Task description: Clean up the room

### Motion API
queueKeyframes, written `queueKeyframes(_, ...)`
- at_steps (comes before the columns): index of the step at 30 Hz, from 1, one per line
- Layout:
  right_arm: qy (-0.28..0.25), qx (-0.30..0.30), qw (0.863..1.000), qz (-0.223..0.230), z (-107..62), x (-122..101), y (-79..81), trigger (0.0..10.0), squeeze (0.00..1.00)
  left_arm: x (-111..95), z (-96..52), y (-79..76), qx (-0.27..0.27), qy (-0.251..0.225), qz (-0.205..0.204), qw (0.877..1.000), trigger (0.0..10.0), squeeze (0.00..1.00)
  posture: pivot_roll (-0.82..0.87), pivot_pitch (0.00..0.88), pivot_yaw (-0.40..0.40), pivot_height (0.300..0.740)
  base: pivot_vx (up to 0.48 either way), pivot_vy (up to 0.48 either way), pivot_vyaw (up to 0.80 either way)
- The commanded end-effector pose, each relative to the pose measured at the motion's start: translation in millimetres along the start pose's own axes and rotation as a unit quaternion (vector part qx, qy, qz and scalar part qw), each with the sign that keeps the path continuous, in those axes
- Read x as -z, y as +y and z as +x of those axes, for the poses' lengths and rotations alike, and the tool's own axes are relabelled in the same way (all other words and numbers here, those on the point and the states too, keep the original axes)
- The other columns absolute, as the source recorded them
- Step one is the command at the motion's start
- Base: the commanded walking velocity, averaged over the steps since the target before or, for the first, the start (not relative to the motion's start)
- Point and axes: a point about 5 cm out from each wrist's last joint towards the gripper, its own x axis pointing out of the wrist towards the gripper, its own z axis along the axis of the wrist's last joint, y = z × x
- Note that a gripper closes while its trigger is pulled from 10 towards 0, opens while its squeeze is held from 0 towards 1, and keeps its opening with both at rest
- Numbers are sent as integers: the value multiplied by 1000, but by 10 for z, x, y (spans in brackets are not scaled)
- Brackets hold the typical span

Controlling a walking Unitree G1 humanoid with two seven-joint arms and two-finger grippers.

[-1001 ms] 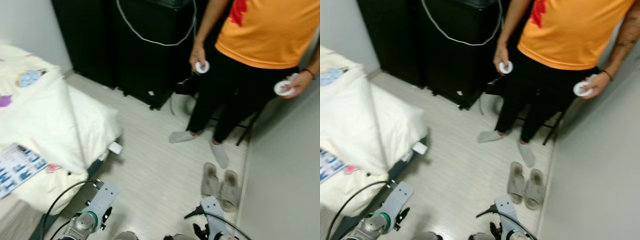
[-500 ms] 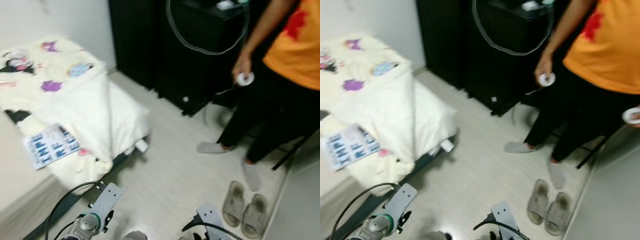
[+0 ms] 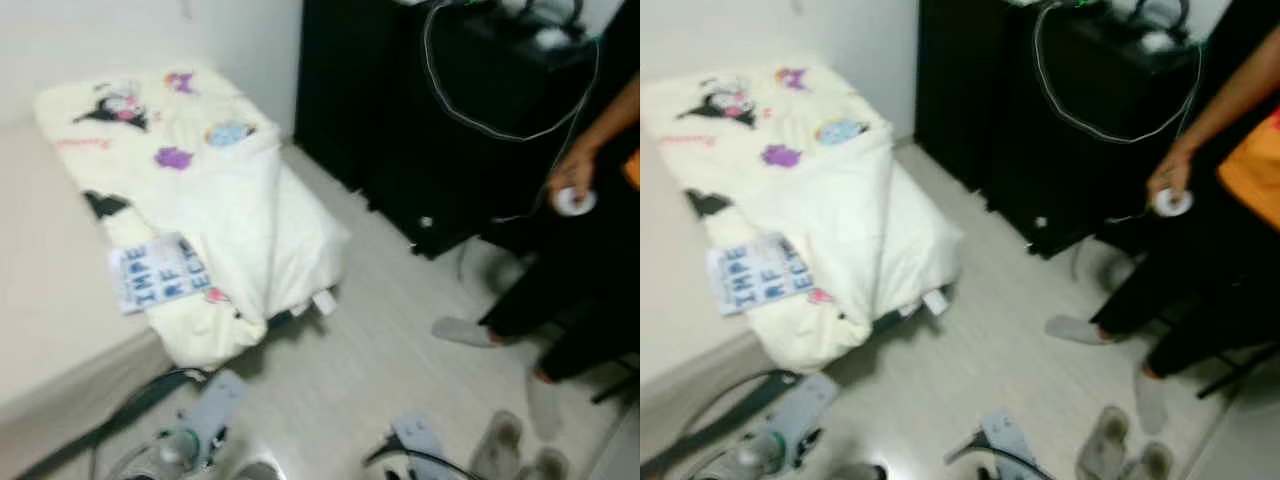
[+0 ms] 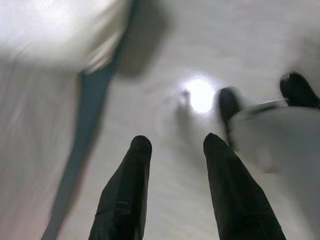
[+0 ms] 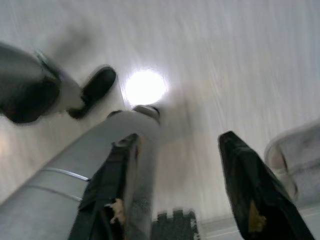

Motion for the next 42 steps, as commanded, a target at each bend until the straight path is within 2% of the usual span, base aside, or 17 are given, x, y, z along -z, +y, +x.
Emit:
queueKeyframes(1,22,1,1000,5,-28,106,-4,10000,0,155,-31,-92,18,20,-5,1000,10000,0,51,19,-17,740,0,0,719)
queueKeyframes(6,23,2,1000,7,-30,114,-3,10000,0,313,-77,-32,13,40,-7,999,10000,0,51,19,-17,740,0,0,719)
queueKeyframes(11,25,2,1000,7,-32,121,-2,10000,0,290,-62,-150,18,43,-7,999,10000,0,50,20,-15,740,0,0,718)
queueKeyframes(16,22,3,1000,6,-27,107,0,10000,0,237,-45,-174,18,37,-16,999,10000,0,50,20,-15,740,0,0,718)
queueKeyframes(20,-45,35,997,61,13,-149,-111,10000,0,142,-28,-111,9,13,-64,998,10000,0,51,23,-16,740,0,0,716)
queueKeyframes(23,-56,40,995,70,18,-193,-132,10000,0,124,-25,-96,7,9,-75,997,10000,0,51,23,-16,740,0,0,719)
queueKeyframes(25,-87,47,991,92,26,-308,-177,10000,0,89,-21,-101,7,-5,-92,996,10000,0,49,25,-16,740,0,0,694)
queueKeyframes(26,-127,55,983,119,29,-457,-234,10000,0,10,-10,-96,5,-26,-109,994,10000,0,46,28,-15,740,0,0,681)
queueKeyframes(27,-226,79,954,182,-4,-811,-392,10000,0,-319,30,-42,4,-90,-140,986,10000,0,46,28,-15,740,0,0,681)
queueKeyframes(28,-226,79,954,182,-4,-811,-392,10000,0,-319,30,-42,4,-90,-140,986,10000,0,46,28,-15,740,0,0,681)
queueKeyframes(30,-296,102,920,235,-66,-1031,-517,10000,0,-672,45,21,4,-151,-151,977,10000,0,46,28,-15,740,0,0,675)
queueKeyframes(32,-296,102,920,235,-66,-1031,-517,10000,0,-672,45,21,4,-151,-151,977,10000,0,46,28,-15,740,0,0,669)
queueKeyframes(33,-354,128,874,306,-144,-1195,-658,10000,0,-1189,8,50,3,-236,-147,960,10000,0,46,28,-15,740,480,0,0)
queueKeyframes(34,-354,128,874,306,-144,-1195,-658,10000,0,-1189,8,50,3,-236,-147,960,10000,0,46,28,-15,740,480,0,0)
queueKeyframes(35,-374,134,857,328,-177,-1249,-710,10000,0,-1443,-35,48,3,-276,-149,950,10000,0,46,28,-15,740,480,0,0)
queueKeyframes(38,-378,132,861,314,-183,-1260,-706,10000,0,-1599,-85,-9,11,-307,-142,941,10000,0,46,28,-15,740,480,0,0)
queueKeyframes(42,-376,128,866,304,-178,-1249,-687,10000,0,-1676,-122,-79,21,-329,-138,934,10000,0,24,24,-9,740,476,0,0)
